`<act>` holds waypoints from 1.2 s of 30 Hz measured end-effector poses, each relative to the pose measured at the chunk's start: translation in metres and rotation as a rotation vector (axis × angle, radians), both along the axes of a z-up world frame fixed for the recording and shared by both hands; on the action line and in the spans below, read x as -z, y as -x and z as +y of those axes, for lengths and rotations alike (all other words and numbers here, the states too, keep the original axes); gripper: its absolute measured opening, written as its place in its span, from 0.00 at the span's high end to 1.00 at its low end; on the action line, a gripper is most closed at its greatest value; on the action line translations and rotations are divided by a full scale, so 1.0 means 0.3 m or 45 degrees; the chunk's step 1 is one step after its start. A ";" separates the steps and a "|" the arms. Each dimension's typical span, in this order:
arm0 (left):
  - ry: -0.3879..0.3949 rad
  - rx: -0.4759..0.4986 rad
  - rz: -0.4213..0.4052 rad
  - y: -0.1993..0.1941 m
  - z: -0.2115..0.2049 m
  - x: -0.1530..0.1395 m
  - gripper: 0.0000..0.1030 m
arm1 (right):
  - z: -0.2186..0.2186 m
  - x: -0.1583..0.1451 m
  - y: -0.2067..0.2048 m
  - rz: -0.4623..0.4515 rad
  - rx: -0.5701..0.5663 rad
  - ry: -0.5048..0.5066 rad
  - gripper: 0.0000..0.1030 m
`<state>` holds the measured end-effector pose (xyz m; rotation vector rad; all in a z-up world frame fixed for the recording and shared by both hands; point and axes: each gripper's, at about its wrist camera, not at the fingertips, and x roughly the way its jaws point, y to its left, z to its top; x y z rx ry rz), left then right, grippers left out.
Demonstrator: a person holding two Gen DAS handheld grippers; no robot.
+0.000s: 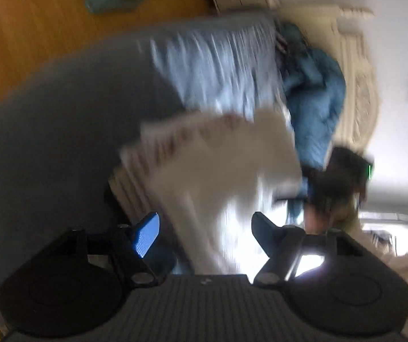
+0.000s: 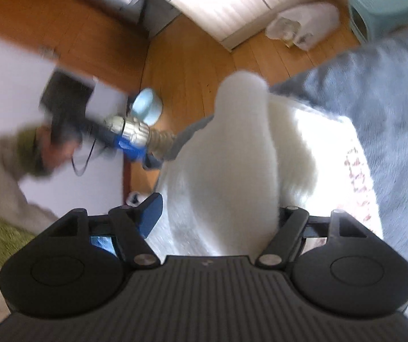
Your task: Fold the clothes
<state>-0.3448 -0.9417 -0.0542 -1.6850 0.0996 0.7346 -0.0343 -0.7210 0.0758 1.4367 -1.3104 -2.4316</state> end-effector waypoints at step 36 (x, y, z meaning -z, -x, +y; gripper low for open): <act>-0.685 0.330 0.315 -0.321 -0.185 -0.286 0.55 | -0.249 -0.232 0.018 0.122 -0.335 -0.142 0.73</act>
